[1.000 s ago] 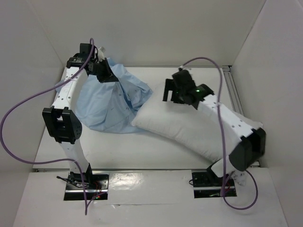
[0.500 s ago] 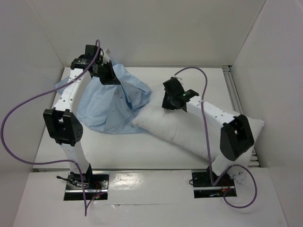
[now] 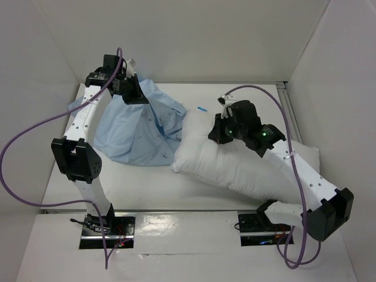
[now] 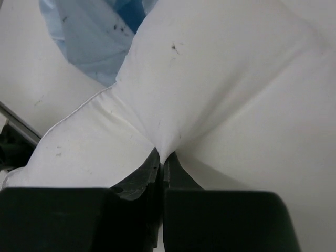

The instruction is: Put the pillow into the pillowcase

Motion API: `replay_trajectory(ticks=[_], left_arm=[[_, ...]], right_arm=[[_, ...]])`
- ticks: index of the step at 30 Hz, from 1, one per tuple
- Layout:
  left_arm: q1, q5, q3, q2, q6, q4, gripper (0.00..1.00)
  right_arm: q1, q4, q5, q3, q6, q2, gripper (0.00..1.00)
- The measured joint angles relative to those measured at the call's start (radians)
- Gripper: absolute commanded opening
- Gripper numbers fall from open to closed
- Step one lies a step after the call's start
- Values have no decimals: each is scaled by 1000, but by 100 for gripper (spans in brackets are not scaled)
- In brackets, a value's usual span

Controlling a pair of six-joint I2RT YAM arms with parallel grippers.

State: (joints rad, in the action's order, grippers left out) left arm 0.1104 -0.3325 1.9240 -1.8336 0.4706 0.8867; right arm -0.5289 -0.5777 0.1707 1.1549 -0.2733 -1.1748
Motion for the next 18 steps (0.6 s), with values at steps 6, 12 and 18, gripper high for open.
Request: replay_trajectory(ticks=[6, 12, 18], left_arm=[[0, -14, 0, 4, 2, -5, 0], [0, -14, 0, 7, 2, -9, 0], [0, -15, 0, 19, 2, -12, 0]], right_arm=[[-98, -39, -5, 1, 27, -108, 62], [-187, -92, -92, 130, 40, -230, 77], [-229, -12, -182, 356, 59, -373, 63]])
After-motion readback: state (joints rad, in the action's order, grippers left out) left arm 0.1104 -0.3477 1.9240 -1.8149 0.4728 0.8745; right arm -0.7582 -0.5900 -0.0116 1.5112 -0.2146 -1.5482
